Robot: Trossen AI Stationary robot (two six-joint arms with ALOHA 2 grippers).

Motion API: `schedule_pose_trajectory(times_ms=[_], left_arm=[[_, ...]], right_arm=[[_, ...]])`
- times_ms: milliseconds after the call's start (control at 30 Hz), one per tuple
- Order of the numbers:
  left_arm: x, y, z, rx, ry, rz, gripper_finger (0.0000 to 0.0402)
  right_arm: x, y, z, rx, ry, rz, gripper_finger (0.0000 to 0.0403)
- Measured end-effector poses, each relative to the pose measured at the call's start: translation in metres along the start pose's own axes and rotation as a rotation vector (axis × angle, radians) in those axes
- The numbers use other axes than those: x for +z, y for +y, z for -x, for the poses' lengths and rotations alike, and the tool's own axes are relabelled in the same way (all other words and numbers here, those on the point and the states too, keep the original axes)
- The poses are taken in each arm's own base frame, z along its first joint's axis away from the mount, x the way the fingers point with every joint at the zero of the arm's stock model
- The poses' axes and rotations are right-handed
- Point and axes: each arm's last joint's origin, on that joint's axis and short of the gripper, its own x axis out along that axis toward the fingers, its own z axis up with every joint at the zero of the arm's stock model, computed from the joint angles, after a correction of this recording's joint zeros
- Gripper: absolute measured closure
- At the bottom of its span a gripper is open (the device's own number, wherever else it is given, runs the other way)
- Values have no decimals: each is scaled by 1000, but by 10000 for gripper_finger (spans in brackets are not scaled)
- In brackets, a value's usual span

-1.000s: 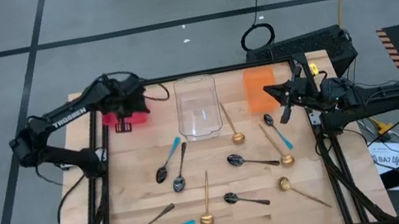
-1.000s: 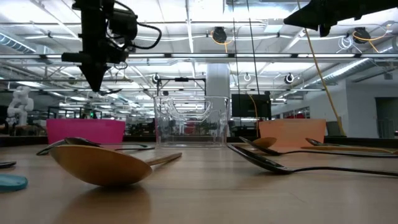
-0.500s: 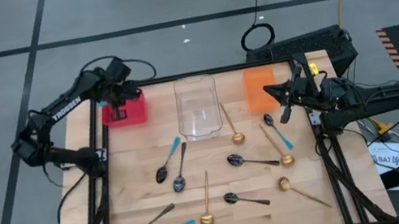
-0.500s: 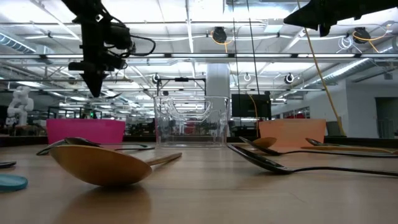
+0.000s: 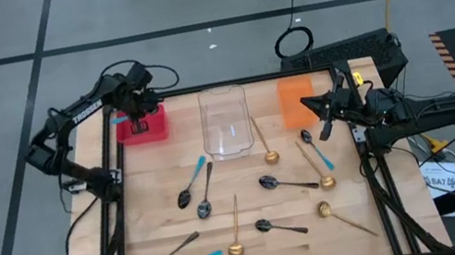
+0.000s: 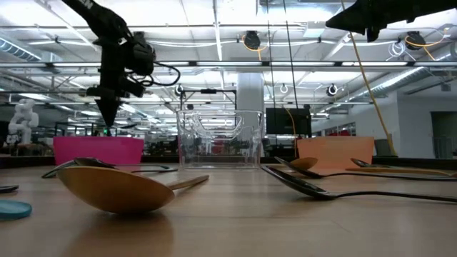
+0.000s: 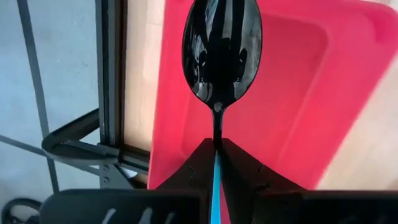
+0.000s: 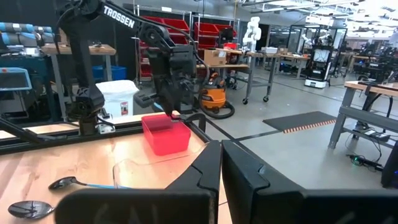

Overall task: Sort silverware by color (type)
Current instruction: Put the blue spoon into the red bin

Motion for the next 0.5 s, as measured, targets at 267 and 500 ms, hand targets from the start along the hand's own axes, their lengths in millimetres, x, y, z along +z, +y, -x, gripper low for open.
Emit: schedule_pose_trajectory(times_ms=[267, 500], left_arm=[[5, 1, -14, -36, 40, 5, 376], [3, 3, -14, -40, 39, 33, 376]], right_arm=[[0, 0, 0, 0, 1, 0, 392], [-1, 0, 0, 1, 7, 3, 392]])
